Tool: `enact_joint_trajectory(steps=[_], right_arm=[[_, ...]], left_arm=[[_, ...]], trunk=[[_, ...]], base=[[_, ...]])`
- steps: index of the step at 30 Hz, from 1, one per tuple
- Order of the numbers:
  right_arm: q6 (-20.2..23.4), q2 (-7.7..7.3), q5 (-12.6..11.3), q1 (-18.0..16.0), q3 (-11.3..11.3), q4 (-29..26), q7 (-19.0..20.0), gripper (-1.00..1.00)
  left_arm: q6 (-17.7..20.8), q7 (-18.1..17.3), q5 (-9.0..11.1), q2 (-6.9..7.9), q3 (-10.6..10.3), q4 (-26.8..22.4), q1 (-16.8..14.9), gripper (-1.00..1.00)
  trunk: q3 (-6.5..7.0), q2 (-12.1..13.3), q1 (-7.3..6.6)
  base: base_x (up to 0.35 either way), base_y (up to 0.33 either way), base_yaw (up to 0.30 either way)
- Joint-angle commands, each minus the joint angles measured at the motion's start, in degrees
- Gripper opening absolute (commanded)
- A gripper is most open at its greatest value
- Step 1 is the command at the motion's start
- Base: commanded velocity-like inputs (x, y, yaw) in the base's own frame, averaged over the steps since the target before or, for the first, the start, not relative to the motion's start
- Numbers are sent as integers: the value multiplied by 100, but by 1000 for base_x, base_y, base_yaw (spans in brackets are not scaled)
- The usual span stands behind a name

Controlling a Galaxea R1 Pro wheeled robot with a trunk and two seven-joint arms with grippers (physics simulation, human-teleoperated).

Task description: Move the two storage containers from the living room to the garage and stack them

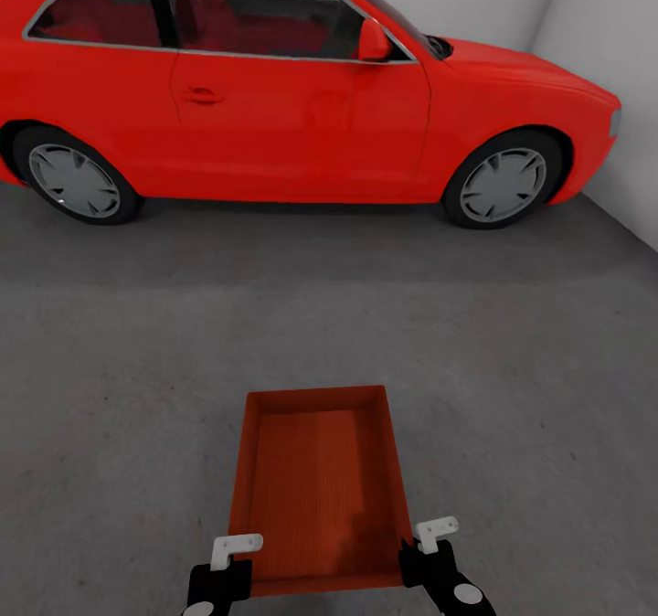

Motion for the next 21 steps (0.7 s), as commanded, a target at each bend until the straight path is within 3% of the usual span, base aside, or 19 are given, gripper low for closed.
enact_joint_trajectory(steps=[1,12,21], right_arm=[[-258,8,-328,-2,-52,-33,-214,-100],[-258,8,-329,-2,-52,-33,-210,-100],[-258,8,-327,-2,-52,-33,-212,-100]], left_arm=[[28,-107,402,-126,-16,2,1,-100],[26,-107,402,-126,-16,2,1,-100],[27,-107,402,-126,-16,2,1,-100]], trunk=[[-23,-44,22],[-220,-485,264],[-220,-485,264]], base=[[0,0,0],[0,0,0],[0,0,0]])
